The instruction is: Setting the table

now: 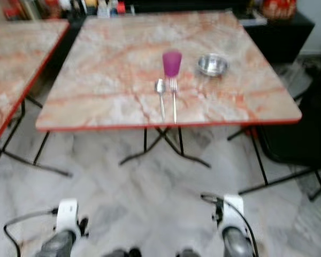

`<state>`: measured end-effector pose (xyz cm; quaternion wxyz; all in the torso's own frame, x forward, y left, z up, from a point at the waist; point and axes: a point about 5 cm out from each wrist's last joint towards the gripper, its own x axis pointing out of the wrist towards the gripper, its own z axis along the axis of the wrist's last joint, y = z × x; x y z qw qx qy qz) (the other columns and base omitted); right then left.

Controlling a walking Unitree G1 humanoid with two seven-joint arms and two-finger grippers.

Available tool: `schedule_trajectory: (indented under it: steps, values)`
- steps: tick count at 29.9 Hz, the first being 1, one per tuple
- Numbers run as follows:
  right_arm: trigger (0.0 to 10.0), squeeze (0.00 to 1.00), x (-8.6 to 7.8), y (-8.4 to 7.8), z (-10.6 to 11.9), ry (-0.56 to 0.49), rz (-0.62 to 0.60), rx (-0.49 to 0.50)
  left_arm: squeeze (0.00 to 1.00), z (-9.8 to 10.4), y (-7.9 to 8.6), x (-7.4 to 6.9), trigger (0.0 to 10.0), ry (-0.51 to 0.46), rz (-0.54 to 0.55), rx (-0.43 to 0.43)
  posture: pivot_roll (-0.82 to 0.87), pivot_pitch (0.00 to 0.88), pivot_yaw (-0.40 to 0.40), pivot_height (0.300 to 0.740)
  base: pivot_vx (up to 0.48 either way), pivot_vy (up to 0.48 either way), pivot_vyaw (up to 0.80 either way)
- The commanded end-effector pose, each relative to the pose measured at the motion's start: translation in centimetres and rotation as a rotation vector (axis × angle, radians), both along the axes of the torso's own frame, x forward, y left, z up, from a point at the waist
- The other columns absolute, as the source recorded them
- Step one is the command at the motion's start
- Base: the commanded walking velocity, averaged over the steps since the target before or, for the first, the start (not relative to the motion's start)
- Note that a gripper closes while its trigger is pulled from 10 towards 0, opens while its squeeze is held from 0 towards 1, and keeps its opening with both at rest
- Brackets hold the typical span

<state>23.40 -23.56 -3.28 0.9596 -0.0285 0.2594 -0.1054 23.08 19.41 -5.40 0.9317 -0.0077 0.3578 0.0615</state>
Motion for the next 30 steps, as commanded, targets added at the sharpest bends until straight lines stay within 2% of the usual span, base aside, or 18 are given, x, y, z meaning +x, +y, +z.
schedule_trajectory:
  steps: [1,3,7,11,13,20,22,25,28,30]
  values:
    - [10.0,0.0,0.0,-0.4,0.4,-0.041,-0.004,-0.004,0.0,-0.3,0.1,-0.5,10.0,0.024,-0.004,-0.004,-0.15,0.152,0.051,0.74,0.0,0.0,0.0]
    - [10.0,0.0,0.3,-0.5,0.9,-0.077,-0.005,-0.008,0.0,-0.3,0.1,-0.5,10.0,0.024,-0.005,-0.003,-0.15,0.152,0.052,0.74,0.0,0.0,0.0]
    - [10.0,0.0,1.4,-0.8,2.9,-0.221,-0.018,-0.031,0.0,-0.3,0.2,-0.4,10.0,0.024,-0.01,0.0,-0.16,0.153,0.056,0.74,0.0,0.0,0.0]
    - [10.0,0.0,1.4,-0.8,3.1,-0.23,-0.018,-0.031,0.0,-0.3,0.2,-0.4,10.0,0.024,-0.01,0.0,-0.16,0.153,0.056,0.74,0.0,0.0,0.0]
    - [10.0,0.0,2.0,-0.7,5.2,-0.338,-0.006,-0.078,0.0,-0.3,0.2,-0.5,10.0,0.027,-0.015,0.0,-0.17,0.154,0.057,0.74,0.0,0.0,0.0]
    - [10.0,0.0,0.7,0.0,6.9,-0.416,0.043,-0.125,0.0,-0.4,0.3,-0.6,10.0,0.031,-0.015,0.002,-0.17,0.157,0.06,0.74,0.0,0.0,0.0]
    - [10.0,0.0,0.2,0.3,8.2,-0.458,0.057,-0.129,0.0,-0.4,0.5,-0.6,10.0,0.032,-0.015,0.005,-0.17,0.158,0.063,0.74,0.0,0.0,0.0]
    - [10.0,0.0,0.3,0.5,10.2,-0.518,0.046,-0.129,0.0,-0.3,0.6,-0.6,10.0,0.032,-0.015,0.006,-0.18,0.159,0.067,0.74,0.0,0.0,0.0]
    - [10.0,0.0,1.4,0.4,12.3,-0.577,0.018,-0.134,0.0,-0.3,0.7,-0.6,10.0,0.034,-0.019,0.013,-0.18,0.159,0.07,0.74,0.0,0.0,0.0]
    - [10.0,0.0,2.9,0.5,14.7,-0.647,0.004,-0.121,0.0,-0.3,0.7,-0.6,10.0,0.035,-0.021,0.021,-0.18,0.158,0.07,0.74,0.0,0.0,0.0]
